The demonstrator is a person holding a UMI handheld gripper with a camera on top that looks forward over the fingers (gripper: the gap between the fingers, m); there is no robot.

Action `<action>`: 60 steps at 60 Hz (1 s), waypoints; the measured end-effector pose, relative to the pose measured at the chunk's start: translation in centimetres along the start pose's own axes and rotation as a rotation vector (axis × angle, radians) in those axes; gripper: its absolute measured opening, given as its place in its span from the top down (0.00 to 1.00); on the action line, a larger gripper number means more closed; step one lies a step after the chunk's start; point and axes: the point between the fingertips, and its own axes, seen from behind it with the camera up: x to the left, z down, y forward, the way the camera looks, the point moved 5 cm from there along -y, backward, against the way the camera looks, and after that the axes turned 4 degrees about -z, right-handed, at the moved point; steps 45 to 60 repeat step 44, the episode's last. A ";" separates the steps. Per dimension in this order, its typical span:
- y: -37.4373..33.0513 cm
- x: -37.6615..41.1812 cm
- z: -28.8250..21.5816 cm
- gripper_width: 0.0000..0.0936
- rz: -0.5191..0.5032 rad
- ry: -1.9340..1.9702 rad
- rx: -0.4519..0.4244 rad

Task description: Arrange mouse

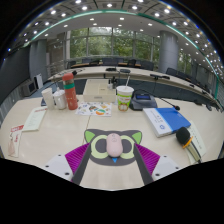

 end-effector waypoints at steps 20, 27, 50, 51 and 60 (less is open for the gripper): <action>-19.2 5.6 3.9 0.09 0.069 0.011 -0.038; -22.9 7.2 5.6 0.09 0.077 0.008 -0.042; -25.5 8.9 6.2 0.09 0.077 -0.002 -0.055; -25.5 8.9 6.2 0.09 0.077 -0.002 -0.055; -25.5 8.9 6.2 0.09 0.077 -0.002 -0.055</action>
